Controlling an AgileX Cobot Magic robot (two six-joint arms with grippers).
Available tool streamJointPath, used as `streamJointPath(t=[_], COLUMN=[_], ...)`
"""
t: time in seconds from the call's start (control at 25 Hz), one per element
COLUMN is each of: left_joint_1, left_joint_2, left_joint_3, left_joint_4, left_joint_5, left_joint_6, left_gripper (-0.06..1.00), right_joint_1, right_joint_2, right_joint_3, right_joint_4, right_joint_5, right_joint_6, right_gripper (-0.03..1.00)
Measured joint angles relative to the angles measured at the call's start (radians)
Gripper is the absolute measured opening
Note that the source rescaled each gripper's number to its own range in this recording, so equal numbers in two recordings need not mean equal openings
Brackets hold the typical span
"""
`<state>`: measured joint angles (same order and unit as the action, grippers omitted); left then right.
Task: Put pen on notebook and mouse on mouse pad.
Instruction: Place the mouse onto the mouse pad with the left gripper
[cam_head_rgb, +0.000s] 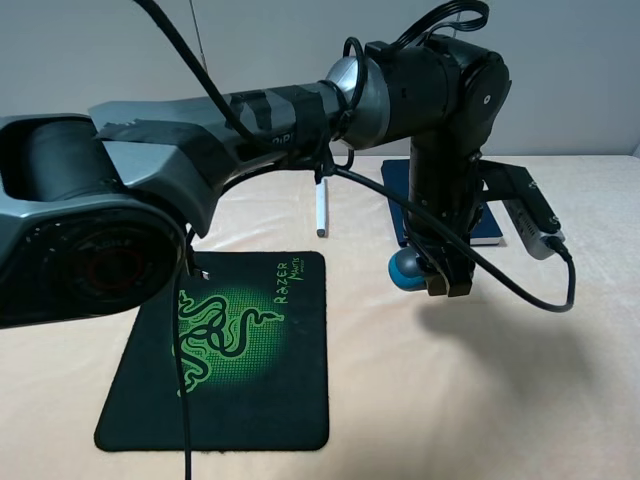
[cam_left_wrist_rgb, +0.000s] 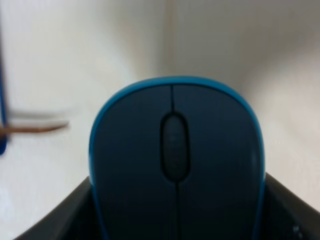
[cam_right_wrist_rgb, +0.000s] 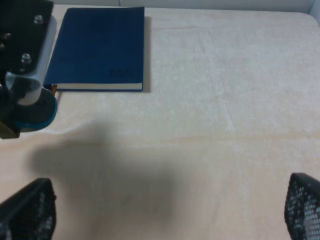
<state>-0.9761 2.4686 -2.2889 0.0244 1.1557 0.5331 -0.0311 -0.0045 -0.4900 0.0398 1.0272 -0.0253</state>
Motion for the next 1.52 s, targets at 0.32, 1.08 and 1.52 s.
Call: streamJointPath(t=[0.32, 1.08, 1.52], left_joint_1=[0.000, 0.091, 0.157], left_joint_2=[-0.051, -0.414, -0.578], left_joint_3=[0.007, 0.628, 0.962], left_joint_4=[-0.003, 0.012, -0.011], left_joint_5=[0.000, -0.002, -0.080], left_joint_6=[-0.032, -0.010, -0.008], left_gripper=[0.00, 0.00, 0.00], right_joint_1=[0.000, 0.000, 0.000], right_joint_2=[0.000, 0.000, 0.000], right_joint_3=[0.000, 0.000, 0.000], right_joint_4=[0.000, 0.000, 0.000], right_joint_5=[0.000, 0.000, 0.000], right_joint_6=[0.000, 0.000, 0.000], right_gripper=[1.00, 1.00, 1.00])
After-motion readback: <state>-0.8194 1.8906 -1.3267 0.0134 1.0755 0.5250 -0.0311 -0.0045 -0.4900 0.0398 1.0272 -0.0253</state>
